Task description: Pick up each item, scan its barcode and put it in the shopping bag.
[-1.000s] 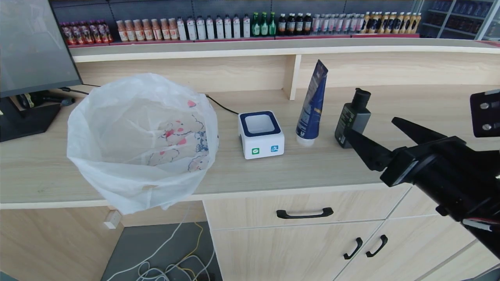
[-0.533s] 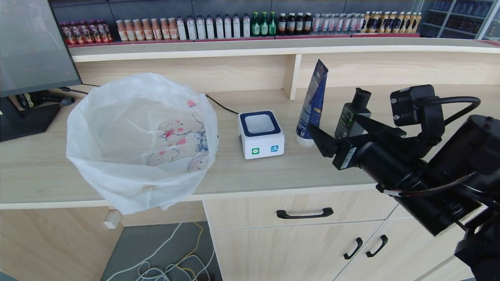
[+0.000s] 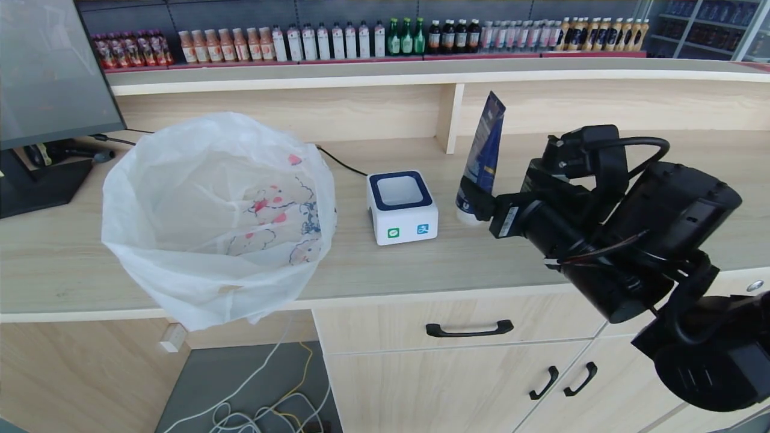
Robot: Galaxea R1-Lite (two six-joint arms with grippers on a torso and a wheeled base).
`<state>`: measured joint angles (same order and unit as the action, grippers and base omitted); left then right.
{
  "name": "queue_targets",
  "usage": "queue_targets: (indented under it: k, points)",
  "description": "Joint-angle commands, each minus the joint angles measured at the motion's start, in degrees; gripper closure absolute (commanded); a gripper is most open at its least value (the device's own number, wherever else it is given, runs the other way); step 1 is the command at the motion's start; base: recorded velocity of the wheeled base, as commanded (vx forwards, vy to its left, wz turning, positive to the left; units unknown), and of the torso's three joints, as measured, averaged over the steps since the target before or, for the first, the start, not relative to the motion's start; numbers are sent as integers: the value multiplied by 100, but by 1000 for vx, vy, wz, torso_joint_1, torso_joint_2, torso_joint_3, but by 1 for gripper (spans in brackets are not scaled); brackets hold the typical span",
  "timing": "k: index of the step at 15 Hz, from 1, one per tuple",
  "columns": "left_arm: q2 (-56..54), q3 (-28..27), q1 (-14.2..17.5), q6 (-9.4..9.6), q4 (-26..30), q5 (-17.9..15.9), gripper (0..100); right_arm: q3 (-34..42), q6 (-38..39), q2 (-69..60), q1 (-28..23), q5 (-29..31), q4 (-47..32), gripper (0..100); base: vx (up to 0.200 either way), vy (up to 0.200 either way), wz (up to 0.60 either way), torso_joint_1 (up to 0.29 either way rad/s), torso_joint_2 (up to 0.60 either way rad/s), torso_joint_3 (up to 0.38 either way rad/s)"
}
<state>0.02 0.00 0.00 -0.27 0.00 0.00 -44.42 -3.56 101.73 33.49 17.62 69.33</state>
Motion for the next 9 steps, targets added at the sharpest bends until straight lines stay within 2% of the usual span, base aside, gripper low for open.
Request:
queue_targets:
  k: [1,5,9]
  points:
    - [-2,0,0,-8,0,0,0,-269,-4,251,-176,-21,2,0,0,0,0,0,0,0]
    - [-2,0,0,0,0,0,0,-717,-4,550,-211,-30,2,0,0,0,0,0,0,0]
    - [-2,0,0,-8,0,0,0,-858,207,822,-202,-65,11,0,0,0,0,0,0,0]
